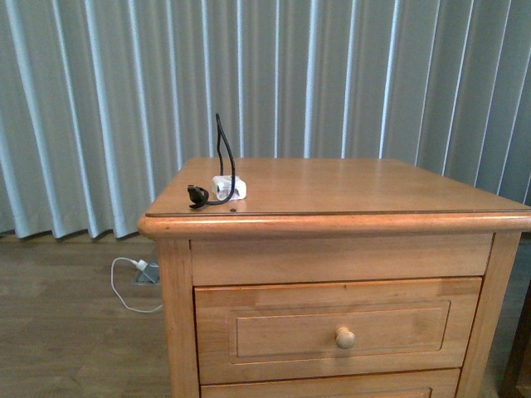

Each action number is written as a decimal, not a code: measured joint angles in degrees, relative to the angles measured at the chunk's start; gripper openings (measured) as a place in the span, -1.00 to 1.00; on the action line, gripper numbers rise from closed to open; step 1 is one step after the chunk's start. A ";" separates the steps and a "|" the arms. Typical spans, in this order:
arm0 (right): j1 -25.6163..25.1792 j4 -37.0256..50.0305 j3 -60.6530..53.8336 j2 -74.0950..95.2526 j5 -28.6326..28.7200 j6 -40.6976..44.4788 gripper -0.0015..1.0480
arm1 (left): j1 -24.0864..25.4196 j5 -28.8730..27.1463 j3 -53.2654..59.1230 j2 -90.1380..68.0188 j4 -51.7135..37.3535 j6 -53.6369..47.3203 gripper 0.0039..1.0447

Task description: Put charger into drawer

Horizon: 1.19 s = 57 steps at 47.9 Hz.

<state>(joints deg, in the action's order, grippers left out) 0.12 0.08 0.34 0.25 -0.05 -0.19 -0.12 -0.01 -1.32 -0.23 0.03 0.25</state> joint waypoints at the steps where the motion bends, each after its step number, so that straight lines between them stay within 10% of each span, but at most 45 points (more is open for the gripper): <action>1: 0.00 0.00 0.00 0.00 -0.02 0.02 0.82 | 0.00 0.00 0.00 0.00 0.00 0.00 0.89; 32: -0.20 -0.20 0.02 0.13 0.37 0.09 0.83 | 0.00 0.00 0.00 0.00 0.00 0.00 0.89; 40: -4.44 -5.03 3.41 12.28 19.54 1.62 0.83 | 0.00 -0.04 0.00 0.00 0.00 0.00 0.89; 57: 8.92 21.66 13.66 56.61 6.84 -4.17 0.83 | 0.00 0.00 0.00 0.00 0.00 0.00 0.89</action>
<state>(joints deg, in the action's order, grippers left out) 9.04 21.74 14.00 56.86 6.79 -4.36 -0.12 -0.01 -1.32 -0.23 0.03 0.25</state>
